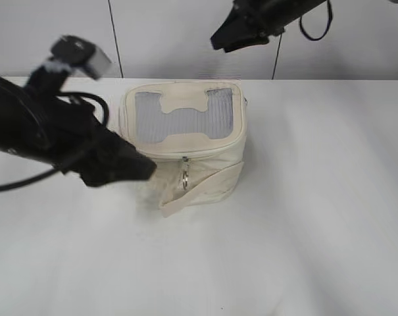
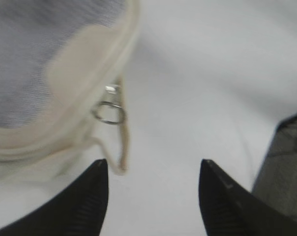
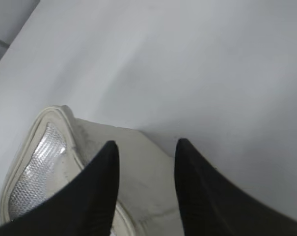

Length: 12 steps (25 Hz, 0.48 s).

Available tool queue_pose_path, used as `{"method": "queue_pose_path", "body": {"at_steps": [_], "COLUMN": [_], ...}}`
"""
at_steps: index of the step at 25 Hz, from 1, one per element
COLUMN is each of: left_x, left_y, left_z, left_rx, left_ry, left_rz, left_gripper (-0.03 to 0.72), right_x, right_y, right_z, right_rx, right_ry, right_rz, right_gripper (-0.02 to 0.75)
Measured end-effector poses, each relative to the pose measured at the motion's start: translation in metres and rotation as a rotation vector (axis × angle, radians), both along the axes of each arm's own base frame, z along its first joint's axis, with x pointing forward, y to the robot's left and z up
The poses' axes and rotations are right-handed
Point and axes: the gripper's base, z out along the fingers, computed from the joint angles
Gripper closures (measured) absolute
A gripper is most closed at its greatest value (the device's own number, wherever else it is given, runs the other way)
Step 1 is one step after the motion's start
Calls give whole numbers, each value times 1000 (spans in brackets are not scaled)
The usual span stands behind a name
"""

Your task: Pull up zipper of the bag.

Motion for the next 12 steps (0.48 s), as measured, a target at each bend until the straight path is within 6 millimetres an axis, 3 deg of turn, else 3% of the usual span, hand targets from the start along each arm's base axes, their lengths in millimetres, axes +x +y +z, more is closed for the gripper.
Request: {"method": "queue_pose_path", "body": {"at_steps": [3, 5, 8, 12], "left_x": [25, 45, 80, 135], "left_y": [22, 24, 10, -20], "left_z": [24, 39, 51, 47], "left_rx": [-26, -41, -63, -88], "left_ry": [-83, -131, -149, -97], "left_rz": [106, 123, 92, -21], "left_gripper": [241, 242, 244, 244], "right_x": [9, 10, -2, -44], "right_y": [-36, -56, -77, -103], "right_z": [7, 4, -10, -30], "right_rx": [6, 0, -22, -35], "right_ry": [31, 64, 132, 123], "right_rz": [-98, -140, -152, -241], "right_gripper": [458, 486, 503, 507]}}
